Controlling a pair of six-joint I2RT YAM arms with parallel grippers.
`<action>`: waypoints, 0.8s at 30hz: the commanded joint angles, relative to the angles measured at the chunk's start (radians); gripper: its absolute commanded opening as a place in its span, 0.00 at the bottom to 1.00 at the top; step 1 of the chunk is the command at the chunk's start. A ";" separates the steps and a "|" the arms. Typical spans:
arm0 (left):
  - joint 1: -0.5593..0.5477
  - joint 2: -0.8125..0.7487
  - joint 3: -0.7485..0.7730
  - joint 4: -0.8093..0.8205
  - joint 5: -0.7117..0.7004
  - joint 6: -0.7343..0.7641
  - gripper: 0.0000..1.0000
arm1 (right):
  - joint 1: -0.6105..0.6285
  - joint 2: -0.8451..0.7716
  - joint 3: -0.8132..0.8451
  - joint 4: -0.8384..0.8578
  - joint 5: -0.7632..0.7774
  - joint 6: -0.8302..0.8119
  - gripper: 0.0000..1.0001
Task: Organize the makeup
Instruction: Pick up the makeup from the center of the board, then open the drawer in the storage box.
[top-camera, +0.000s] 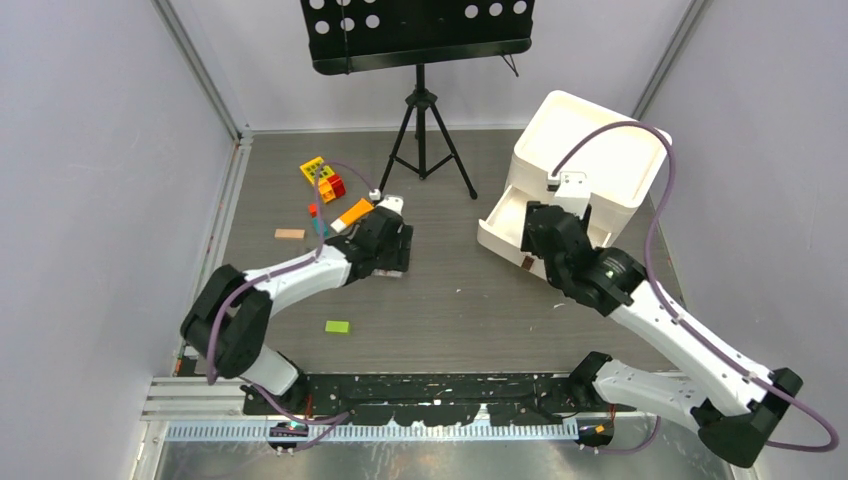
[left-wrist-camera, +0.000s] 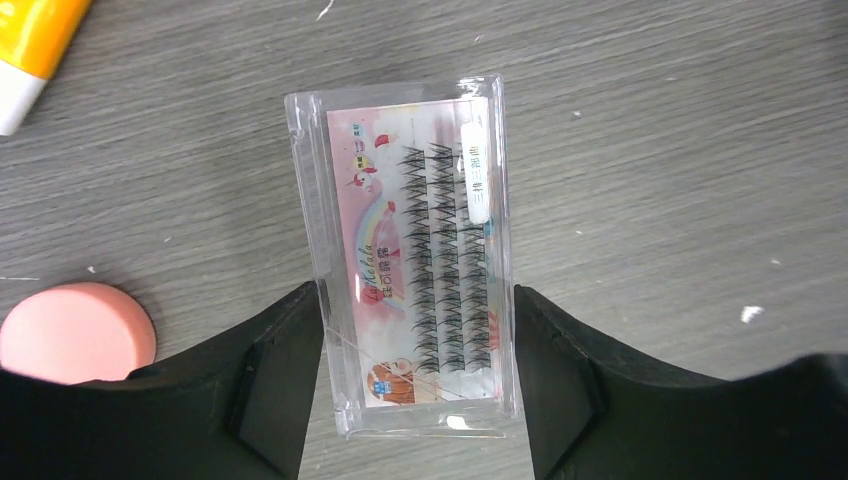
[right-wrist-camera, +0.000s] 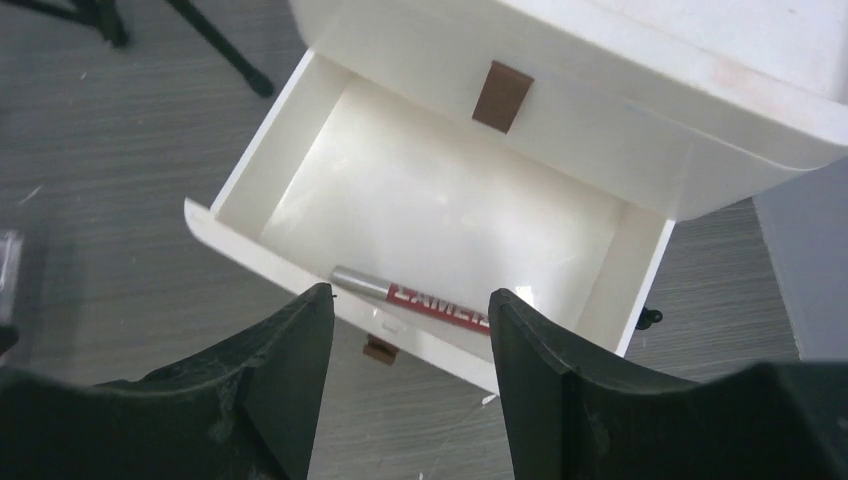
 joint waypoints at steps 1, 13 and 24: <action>-0.005 -0.090 -0.032 0.039 0.035 0.004 0.53 | 0.004 0.098 0.069 0.110 0.230 0.105 0.63; -0.004 -0.165 -0.062 0.037 0.054 0.009 0.52 | -0.123 0.293 0.113 0.140 0.353 0.296 0.72; -0.004 -0.181 -0.053 0.027 0.068 0.015 0.52 | -0.255 0.336 0.067 0.257 0.232 0.266 0.69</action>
